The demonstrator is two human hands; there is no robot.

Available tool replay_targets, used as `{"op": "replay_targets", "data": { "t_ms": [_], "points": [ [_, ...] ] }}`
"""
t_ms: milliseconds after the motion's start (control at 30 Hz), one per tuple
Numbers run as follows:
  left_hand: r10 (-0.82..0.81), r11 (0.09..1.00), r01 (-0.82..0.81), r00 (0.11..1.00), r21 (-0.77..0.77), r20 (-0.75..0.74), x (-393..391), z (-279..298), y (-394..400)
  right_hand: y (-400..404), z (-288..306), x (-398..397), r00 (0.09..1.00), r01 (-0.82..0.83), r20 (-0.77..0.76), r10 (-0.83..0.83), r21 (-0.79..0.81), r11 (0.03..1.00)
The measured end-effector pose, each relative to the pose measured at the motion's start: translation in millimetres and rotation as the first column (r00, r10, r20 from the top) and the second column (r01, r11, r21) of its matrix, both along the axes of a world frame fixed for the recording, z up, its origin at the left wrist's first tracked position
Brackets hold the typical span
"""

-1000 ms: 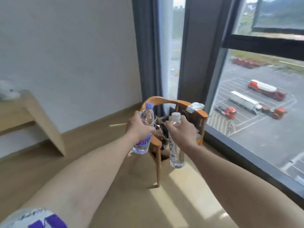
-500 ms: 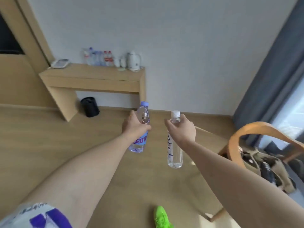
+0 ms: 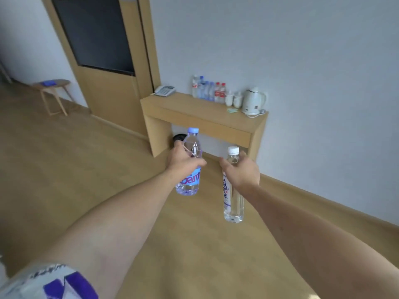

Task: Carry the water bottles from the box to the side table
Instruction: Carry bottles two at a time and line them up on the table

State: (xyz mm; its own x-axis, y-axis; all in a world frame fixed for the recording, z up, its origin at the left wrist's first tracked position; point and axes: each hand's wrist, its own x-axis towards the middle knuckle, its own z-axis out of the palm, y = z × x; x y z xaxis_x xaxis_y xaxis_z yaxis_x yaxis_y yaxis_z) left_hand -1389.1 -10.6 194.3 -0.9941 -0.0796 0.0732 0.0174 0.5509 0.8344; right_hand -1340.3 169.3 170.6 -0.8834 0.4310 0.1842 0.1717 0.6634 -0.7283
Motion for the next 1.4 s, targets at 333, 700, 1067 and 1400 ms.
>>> {"op": "replay_targets", "data": {
  "t_ms": [333,700,1067,1400],
  "points": [
    [0.095,0.994,-0.090,0.993,-0.066,0.076,-117,-30,-23,-15,-24,-142,0.990,-0.135,0.036,0.137,-0.031,0.990],
    [0.052,0.999,-0.052,0.994,0.000,0.100,-359,-38,-43,-31,-23,-381,0.990,-0.128,0.044,0.131,-0.059,0.990],
    [0.047,0.999,-0.047,0.995,0.003,0.092,-566,-31,-57,-39,-18,-581,0.992,-0.110,0.054,0.116,-0.110,0.988],
    [0.058,0.996,-0.051,0.993,-0.068,0.102,-774,-44,-49,-43,-43,-809,0.986,-0.161,0.009,0.165,-0.178,0.971]
  ]
}}
